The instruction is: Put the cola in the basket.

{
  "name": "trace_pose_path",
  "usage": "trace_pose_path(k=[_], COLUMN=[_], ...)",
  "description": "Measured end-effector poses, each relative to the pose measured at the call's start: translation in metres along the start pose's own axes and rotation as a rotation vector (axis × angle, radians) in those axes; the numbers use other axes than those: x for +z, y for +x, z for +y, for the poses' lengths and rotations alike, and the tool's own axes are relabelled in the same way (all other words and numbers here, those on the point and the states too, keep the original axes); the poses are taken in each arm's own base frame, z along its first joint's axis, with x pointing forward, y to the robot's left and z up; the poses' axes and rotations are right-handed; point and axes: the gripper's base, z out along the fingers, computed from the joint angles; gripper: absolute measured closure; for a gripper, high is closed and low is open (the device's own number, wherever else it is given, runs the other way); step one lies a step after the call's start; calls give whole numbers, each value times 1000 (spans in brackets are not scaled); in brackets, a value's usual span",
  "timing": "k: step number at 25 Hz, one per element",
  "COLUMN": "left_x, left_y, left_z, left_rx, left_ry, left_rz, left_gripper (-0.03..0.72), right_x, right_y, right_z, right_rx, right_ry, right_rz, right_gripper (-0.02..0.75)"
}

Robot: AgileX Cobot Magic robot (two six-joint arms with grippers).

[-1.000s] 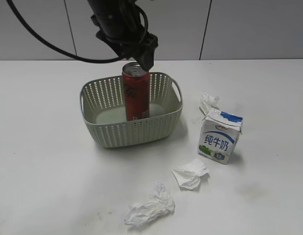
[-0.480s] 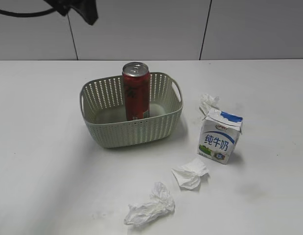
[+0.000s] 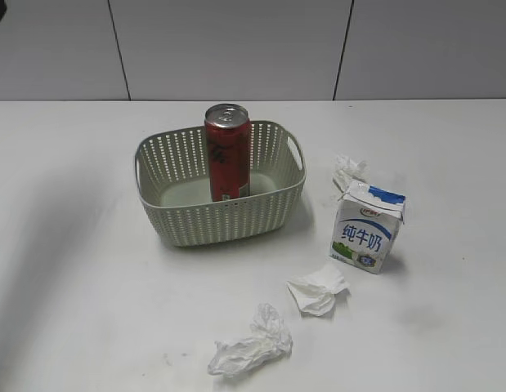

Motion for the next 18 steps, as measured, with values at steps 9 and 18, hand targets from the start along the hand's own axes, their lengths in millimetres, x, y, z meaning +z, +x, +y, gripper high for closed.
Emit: trace_pose_path(k=[9, 18], left_x=[-11, -29], left_y=[45, 107], left_z=[24, -2], left_rx=[-166, -199], left_ry=[-34, 23], left_rz=[82, 148], left_gripper=[119, 120], right_x=[0, 0], right_y=[0, 0], right_z=[0, 0], right_rx=[0, 0], right_ry=[0, 0], right_rz=[0, 0], right_gripper=[167, 167])
